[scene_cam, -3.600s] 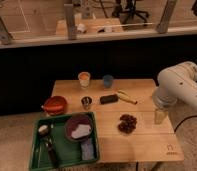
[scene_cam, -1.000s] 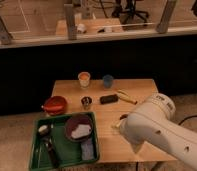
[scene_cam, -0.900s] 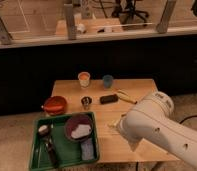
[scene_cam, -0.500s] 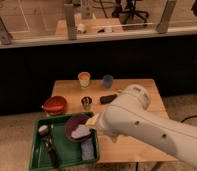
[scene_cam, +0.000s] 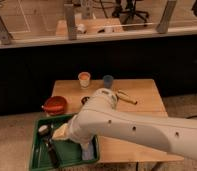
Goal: Place brush in purple bowl
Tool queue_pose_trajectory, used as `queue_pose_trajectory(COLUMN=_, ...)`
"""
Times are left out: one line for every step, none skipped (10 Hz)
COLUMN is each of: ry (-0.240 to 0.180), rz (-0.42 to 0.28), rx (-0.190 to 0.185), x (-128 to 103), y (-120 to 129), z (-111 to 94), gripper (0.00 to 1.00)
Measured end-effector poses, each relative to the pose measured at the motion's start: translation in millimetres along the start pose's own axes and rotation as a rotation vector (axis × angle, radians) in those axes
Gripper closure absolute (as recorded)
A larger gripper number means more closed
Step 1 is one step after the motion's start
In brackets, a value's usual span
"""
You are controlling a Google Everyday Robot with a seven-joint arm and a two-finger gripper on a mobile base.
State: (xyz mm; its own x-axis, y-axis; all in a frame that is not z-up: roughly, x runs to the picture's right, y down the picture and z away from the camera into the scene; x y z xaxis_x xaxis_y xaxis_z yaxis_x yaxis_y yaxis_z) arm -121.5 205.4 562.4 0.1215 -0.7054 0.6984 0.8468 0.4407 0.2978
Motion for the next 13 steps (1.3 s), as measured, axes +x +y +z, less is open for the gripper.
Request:
queue_pose_trajectory(ry=-0.054, rz=0.003, rx=0.068, x=-6, y=-8, z=10, gripper=0.2)
queue_pose_trajectory(ry=-0.081, rz=0.007, rx=0.104, x=-9, y=-12, z=15, gripper=0.2)
queue_pose_trajectory(ry=-0.098, rz=0.011, rx=0.128, x=-11, y=-15, z=18, gripper=0.2)
queue_pose_trajectory(ry=-0.101, rz=0.011, rx=0.131, x=-11, y=-15, z=18, gripper=0.2)
queue_pose_trajectory(ry=-0.1, rz=0.012, rx=0.131, x=-10, y=-15, z=18, gripper=0.2)
queue_pose_trajectory(ry=-0.099, rz=0.011, rx=0.133, x=-11, y=-15, z=18, gripper=0.2)
queue_pose_trajectory(ry=-0.077, rz=0.008, rx=0.144, x=-13, y=-13, z=21, gripper=0.2)
queue_pose_trajectory(ry=-0.032, rz=0.004, rx=0.176, x=-17, y=-10, z=26, gripper=0.2)
queue_pose_trajectory(ry=0.047, rz=0.003, rx=0.271, x=-21, y=-4, z=35, gripper=0.2)
queue_pose_trajectory(ry=0.092, rz=0.005, rx=0.389, x=-22, y=1, z=40, gripper=0.2)
queue_pose_trajectory(ry=0.125, rz=-0.005, rx=0.488, x=-25, y=1, z=42, gripper=0.2)
queue_pose_trajectory(ry=0.148, rz=-0.009, rx=0.557, x=-30, y=1, z=42, gripper=0.2)
queue_pose_trajectory(ry=0.178, rz=-0.013, rx=0.632, x=-34, y=2, z=39, gripper=0.2)
